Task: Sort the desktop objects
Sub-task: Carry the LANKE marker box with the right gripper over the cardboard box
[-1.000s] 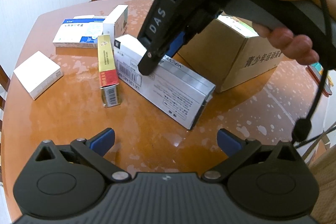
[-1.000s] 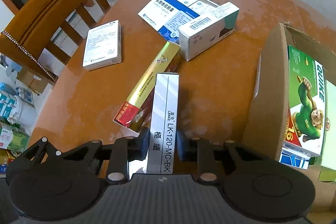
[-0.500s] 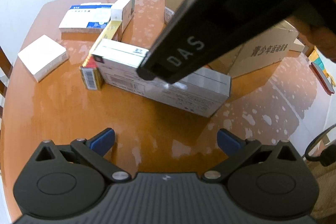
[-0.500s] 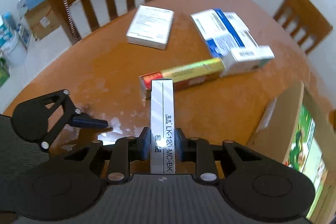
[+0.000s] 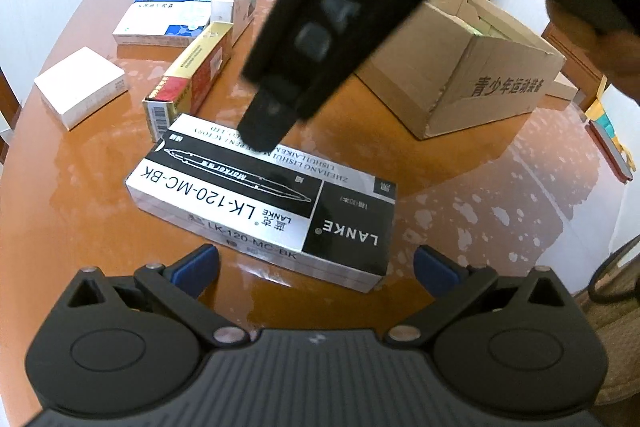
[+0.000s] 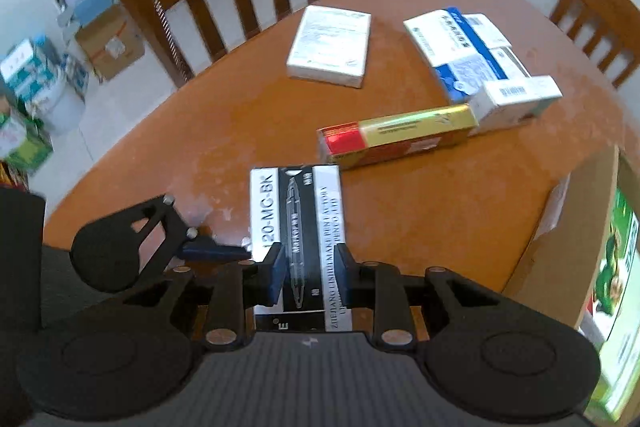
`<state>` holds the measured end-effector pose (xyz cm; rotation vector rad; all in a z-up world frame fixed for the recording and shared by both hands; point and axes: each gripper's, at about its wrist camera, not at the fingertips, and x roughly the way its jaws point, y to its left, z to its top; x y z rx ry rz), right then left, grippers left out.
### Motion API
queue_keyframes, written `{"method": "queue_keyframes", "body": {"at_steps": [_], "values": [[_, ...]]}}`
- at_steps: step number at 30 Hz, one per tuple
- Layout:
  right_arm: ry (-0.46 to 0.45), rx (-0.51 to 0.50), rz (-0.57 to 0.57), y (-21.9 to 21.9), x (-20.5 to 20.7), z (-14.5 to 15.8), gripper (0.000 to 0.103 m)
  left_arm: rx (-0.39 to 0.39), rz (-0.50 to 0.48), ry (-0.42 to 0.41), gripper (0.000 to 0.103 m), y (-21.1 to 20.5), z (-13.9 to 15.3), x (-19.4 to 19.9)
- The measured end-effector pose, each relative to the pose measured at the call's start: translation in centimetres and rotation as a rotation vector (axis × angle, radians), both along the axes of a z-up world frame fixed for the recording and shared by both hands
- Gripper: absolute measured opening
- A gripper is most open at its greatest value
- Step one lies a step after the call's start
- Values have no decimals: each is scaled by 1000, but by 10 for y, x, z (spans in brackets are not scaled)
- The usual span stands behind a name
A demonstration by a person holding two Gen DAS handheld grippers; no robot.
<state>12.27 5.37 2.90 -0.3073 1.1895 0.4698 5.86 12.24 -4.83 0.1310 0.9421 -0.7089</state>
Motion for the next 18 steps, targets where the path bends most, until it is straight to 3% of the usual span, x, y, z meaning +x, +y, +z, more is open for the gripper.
{"method": "queue_keyframes", "body": {"at_steps": [2, 4, 5, 6, 9, 14, 18], "values": [[5, 23, -30, -9, 3, 1, 35, 1, 2, 2, 103, 2, 0, -1], [18, 41, -56, -15, 7, -3, 52, 5, 4, 0, 103, 3, 1, -3], [24, 44, -57, -15, 7, -5, 68, 5, 4, 1, 103, 5, 1, -3], [29, 55, -50, -14, 7, -7, 72, 3, 5, 3, 103, 7, 1, -4], [57, 85, -20, -6, 6, -14, 72, 3, 12, 8, 103, 12, 1, -8], [49, 11, 42, 17, 6, -36, 73, 14, 26, 7, 103, 18, 0, -13], [41, -40, 78, 24, 8, -41, 68, 10, 41, 10, 103, 20, 1, -13]]}}
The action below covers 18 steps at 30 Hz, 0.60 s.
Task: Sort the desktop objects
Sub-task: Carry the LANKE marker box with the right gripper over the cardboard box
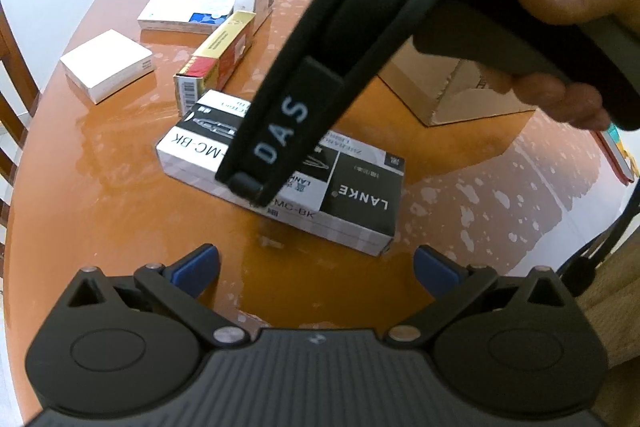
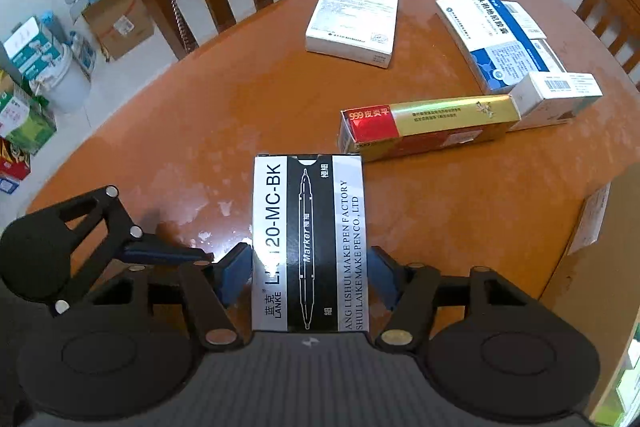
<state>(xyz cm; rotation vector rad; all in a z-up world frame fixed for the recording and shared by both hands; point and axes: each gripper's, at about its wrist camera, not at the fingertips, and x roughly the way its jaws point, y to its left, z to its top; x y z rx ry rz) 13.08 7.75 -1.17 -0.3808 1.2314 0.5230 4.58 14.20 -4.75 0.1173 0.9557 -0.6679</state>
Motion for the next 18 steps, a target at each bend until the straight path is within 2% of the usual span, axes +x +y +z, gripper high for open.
{"method": "queue_keyframes", "body": {"at_steps": [6, 14, 18], "values": [[23, -8, -39, -10, 6, 0, 68, 3, -11, -6, 103, -3, 0, 3], [-8, -63, -19, -3, -1, -7, 70, 1, -16, -12, 103, -6, 2, 3], [0, -42, -57, -9, 1, -7, 68, 5, -17, -15, 103, -5, 2, 3]]}}
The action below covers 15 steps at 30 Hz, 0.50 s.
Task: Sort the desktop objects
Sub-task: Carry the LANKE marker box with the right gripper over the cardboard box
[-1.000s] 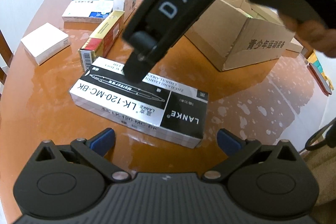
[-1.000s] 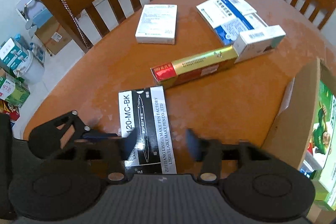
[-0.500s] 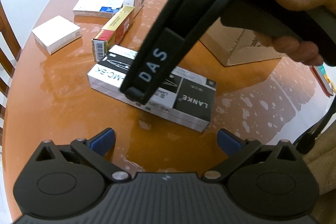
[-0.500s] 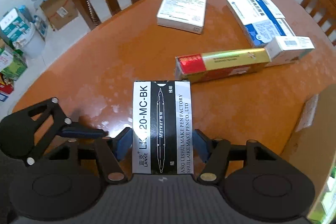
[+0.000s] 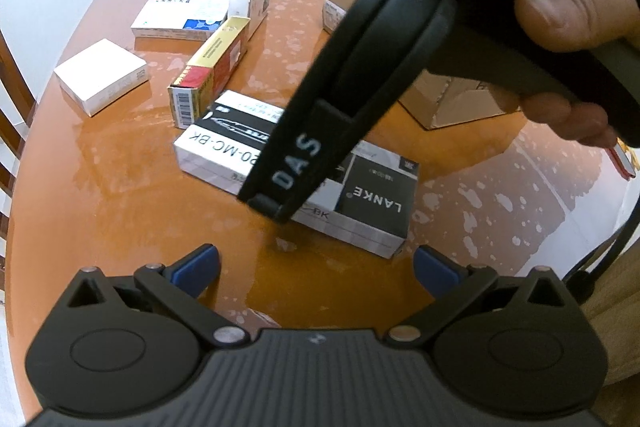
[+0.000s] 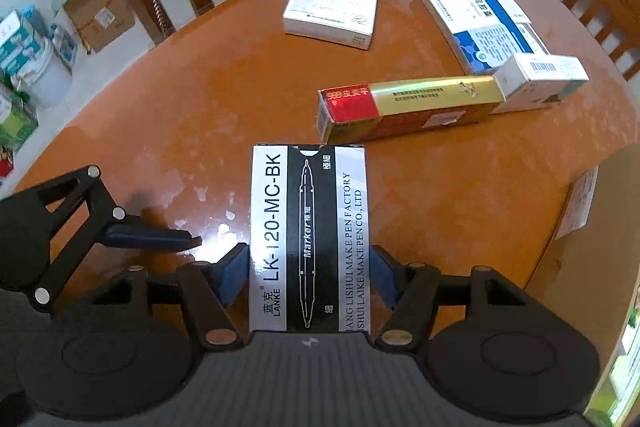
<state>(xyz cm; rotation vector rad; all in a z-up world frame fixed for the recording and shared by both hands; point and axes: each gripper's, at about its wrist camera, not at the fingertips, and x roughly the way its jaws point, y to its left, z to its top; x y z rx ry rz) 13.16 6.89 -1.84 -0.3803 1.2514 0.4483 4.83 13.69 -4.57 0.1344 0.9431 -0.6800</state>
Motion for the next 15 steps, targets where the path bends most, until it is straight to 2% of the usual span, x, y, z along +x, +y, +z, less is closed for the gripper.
{"method": "queue_keyframes", "body": {"at_steps": [4, 10, 15], "values": [[57, 87, -81, -16, 8, 5, 68, -5, 3, 0, 103, 0, 2, 1], [135, 339, -265, -62, 27, 31, 68, -12, -15, -8, 103, -5, 11, 2], [117, 529, -386, -111, 35, 65, 68, -20, -53, -19, 103, -11, 25, 4]]}}
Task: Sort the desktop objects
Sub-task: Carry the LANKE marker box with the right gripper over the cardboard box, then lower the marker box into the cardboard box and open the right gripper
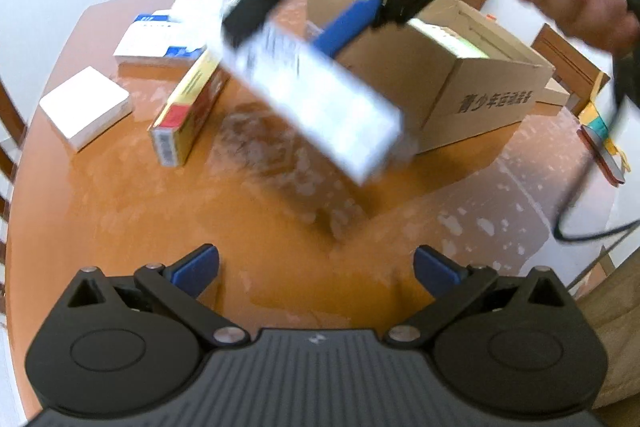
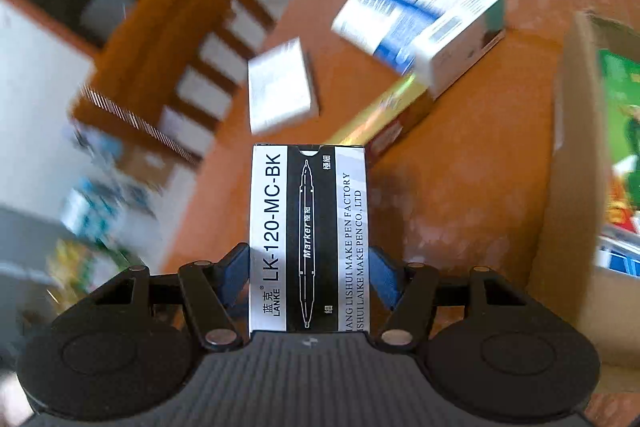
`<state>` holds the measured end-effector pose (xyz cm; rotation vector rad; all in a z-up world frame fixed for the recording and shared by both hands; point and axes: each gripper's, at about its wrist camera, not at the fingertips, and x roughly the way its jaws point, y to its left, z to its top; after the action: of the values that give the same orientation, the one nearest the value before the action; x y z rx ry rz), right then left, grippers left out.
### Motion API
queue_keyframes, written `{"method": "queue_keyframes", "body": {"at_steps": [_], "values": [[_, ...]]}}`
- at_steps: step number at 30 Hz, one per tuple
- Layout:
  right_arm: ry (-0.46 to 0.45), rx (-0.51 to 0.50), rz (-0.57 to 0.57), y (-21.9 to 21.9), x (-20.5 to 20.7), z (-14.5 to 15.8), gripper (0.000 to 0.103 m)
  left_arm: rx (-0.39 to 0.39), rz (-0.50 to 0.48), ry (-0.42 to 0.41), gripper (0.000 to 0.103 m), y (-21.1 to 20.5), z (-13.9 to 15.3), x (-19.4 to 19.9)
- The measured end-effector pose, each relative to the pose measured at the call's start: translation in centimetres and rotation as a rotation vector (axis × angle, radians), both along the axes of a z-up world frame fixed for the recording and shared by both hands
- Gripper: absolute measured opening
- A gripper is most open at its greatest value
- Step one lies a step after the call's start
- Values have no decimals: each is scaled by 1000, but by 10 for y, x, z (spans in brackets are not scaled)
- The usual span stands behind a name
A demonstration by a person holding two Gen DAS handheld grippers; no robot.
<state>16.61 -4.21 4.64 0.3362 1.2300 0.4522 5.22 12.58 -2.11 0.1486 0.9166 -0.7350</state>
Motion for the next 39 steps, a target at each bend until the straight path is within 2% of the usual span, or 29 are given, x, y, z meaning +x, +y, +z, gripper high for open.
{"method": "queue_keyframes", "body": {"at_steps": [5, 9, 14, 17, 21, 30, 39], "values": [[-100, 55, -149, -68, -7, 46, 68, -18, -58, -18, 103, -18, 14, 5], [-167, -30, -276, -132, -18, 72, 68, -58, -102, -30, 103, -32, 28, 11], [-167, -184, -391, -207, -24, 80, 69, -87, -153, -65, 103, -60, 44, 15], [-124, -247, -431, -248, -17, 71, 69, -87, -175, -73, 103, -83, 43, 17], [-56, -301, -448, -280, -10, 45, 68, -74, -177, -64, 103, -96, 44, 16], [39, -433, -401, -298, 17, -7, 68, -37, -140, -56, 103, -101, 45, 15], [65, -473, -364, -294, 33, -18, 69, -31, -137, -44, 103, -101, 43, 19]]}}
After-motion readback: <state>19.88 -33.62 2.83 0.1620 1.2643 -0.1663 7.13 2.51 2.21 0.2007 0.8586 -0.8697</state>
